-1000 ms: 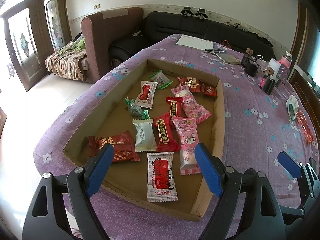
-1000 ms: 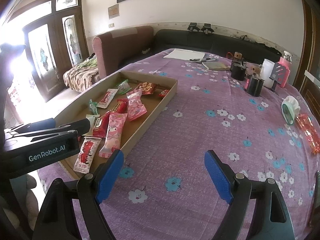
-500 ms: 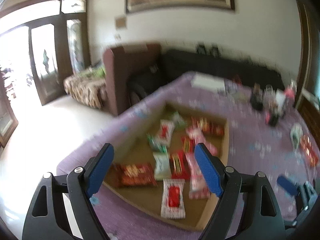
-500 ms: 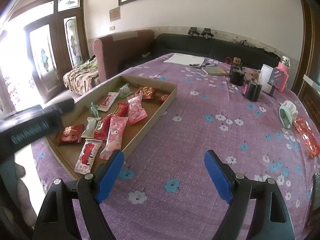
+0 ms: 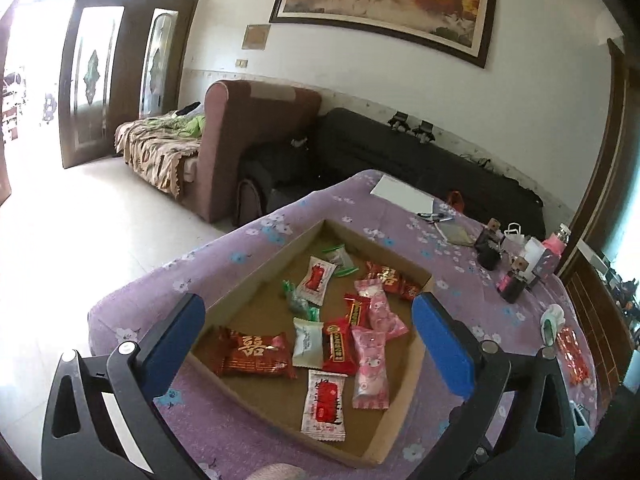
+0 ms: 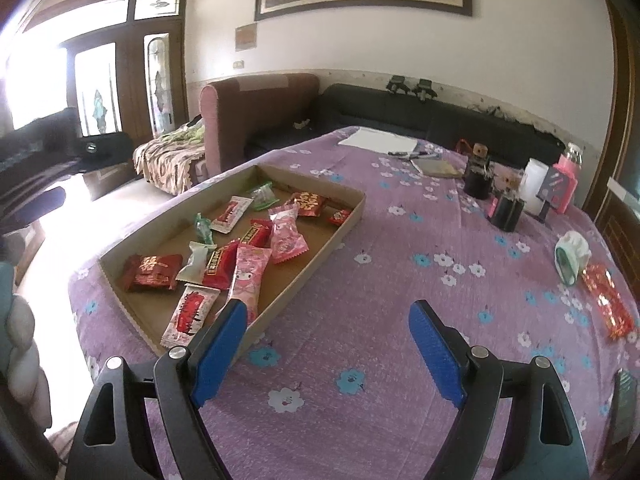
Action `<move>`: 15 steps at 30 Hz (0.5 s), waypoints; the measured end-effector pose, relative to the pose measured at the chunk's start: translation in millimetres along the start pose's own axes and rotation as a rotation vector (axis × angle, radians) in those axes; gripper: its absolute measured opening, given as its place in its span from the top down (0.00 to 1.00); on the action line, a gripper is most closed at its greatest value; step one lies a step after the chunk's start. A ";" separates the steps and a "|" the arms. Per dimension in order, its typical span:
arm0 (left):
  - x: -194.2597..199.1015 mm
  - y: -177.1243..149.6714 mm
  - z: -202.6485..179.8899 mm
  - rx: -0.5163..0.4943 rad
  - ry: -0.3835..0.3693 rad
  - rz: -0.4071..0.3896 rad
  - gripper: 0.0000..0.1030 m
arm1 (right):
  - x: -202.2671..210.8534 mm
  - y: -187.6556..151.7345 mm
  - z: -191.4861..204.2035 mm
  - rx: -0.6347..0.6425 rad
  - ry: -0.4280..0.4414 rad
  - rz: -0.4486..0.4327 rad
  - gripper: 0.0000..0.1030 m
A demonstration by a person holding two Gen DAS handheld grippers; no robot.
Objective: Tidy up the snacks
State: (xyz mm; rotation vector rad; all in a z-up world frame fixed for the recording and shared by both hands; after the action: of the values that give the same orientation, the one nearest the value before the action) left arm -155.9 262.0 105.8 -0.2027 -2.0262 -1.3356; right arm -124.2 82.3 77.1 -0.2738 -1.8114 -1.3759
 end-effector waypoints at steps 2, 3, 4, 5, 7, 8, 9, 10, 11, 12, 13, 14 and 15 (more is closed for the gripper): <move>1.8 -1.6 0.8 -0.018 0.015 -0.012 0.00 | 1.0 1.2 3.2 0.013 0.001 -0.003 0.15; 2.6 -2.2 0.6 -0.029 0.026 -0.023 0.00 | 1.1 2.0 5.0 0.019 0.000 -0.004 0.15; 4.2 -3.3 0.8 -0.038 0.033 -0.031 0.00 | 0.6 2.7 6.2 0.023 -0.001 -0.003 0.15; 5.2 -3.9 1.6 -0.043 0.037 -0.033 0.00 | 0.0 3.6 8.3 0.028 -0.001 -0.002 0.15; 2.3 -4.3 2.0 -0.053 0.046 -0.023 0.00 | -1.9 4.9 12.2 0.035 0.004 0.004 0.15; -0.9 -4.9 2.3 -0.057 0.051 -0.011 0.00 | -3.0 5.3 13.9 0.038 0.005 0.006 0.15; -3.5 -5.2 2.9 -0.060 0.052 0.000 0.00 | -4.6 6.0 16.2 0.044 0.006 0.011 0.15; -5.7 -6.0 4.0 -0.060 0.052 0.009 0.00 | -5.3 6.3 18.3 0.050 0.006 0.014 0.15; -8.5 -6.9 5.2 -0.060 0.054 0.020 0.00 | -6.1 6.5 20.1 0.055 0.006 0.016 0.15; -10.1 -7.7 6.0 -0.061 0.056 0.031 0.00 | -7.1 6.6 22.3 0.062 0.005 0.018 0.15; -12.7 -8.8 7.2 -0.060 0.057 0.044 0.00 | -7.7 6.7 23.9 0.067 0.005 0.020 0.15; -14.5 -9.3 7.9 -0.059 0.056 0.052 0.00 | -8.6 6.9 26.2 0.074 0.005 0.022 0.15; -16.9 -10.2 8.2 -0.059 0.056 0.062 0.00 | -9.0 6.9 27.3 0.078 0.005 0.023 0.15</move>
State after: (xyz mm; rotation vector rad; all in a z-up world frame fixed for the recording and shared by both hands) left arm -151.9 268.3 85.8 -0.2499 -1.9200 -1.3491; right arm -127.3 111.5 73.9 -0.2494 -1.8475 -1.2854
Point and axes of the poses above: each gripper's, at about its wrist camera, not at the fingertips, and x roughly against the way its jaws point, z to its left, y to its top, the point moved 2 cm from there along -x, roughly the way its jaws point, and after that the axes turned 7 degrees about z, right-handed, at the moved point
